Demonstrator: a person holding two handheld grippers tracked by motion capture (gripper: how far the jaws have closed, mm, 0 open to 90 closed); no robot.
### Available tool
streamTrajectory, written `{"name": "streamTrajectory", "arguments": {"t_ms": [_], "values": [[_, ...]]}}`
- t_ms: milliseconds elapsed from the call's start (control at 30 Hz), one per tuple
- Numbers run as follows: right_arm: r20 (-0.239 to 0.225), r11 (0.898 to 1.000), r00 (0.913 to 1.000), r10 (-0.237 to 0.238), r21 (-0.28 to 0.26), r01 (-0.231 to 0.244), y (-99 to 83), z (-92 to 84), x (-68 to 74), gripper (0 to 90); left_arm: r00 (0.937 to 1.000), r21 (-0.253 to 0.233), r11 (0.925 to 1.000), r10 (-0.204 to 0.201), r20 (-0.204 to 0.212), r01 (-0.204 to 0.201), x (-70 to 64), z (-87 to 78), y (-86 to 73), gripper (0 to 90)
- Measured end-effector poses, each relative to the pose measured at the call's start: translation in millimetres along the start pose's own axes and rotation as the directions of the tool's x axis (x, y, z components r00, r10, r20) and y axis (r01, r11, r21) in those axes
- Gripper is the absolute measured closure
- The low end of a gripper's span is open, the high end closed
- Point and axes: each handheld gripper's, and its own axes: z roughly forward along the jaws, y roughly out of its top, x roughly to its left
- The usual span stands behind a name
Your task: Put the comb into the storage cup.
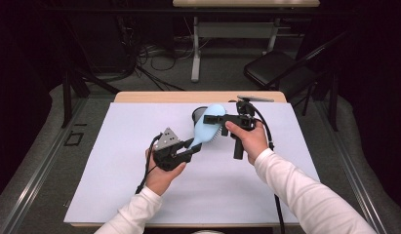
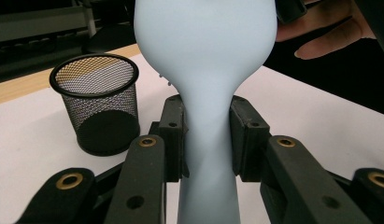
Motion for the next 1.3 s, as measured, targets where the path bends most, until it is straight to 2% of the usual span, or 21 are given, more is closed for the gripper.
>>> {"name": "streamTrajectory", "arguments": {"t_ms": [167, 500, 967, 1300], "values": [[-0.013, 0.999, 0.9994, 0.032, 0.005, -0.032, -0.4, 0.0, -2.1, 45.2, 1.0000, 0.003, 1.0000, 0.000, 0.002, 0.000, 0.4, 0.8, -0.8, 69.3], [-0.040, 0.998, 0.9976, 0.056, 0.008, -0.055, -1.2, -0.2, -3.8, 47.0, 1.0000, -0.001, 1.0000, -0.001, 0.005, 0.001, 1.4, 1.0, -1.7, 69.0], [-0.047, 0.992, 0.9908, 0.127, 0.028, -0.126, 0.4, 0.2, -6.9, 47.7, 0.9999, -0.009, 0.9998, -0.015, 0.006, 0.015, 2.5, 0.4, -2.1, 67.3], [-0.043, 0.992, 0.9908, 0.128, 0.027, -0.127, 0.7, 0.8, -8.2, 47.8, 0.9994, -0.027, 0.9991, -0.033, 0.013, 0.034, 3.6, -0.5, -2.1, 60.9]]}}
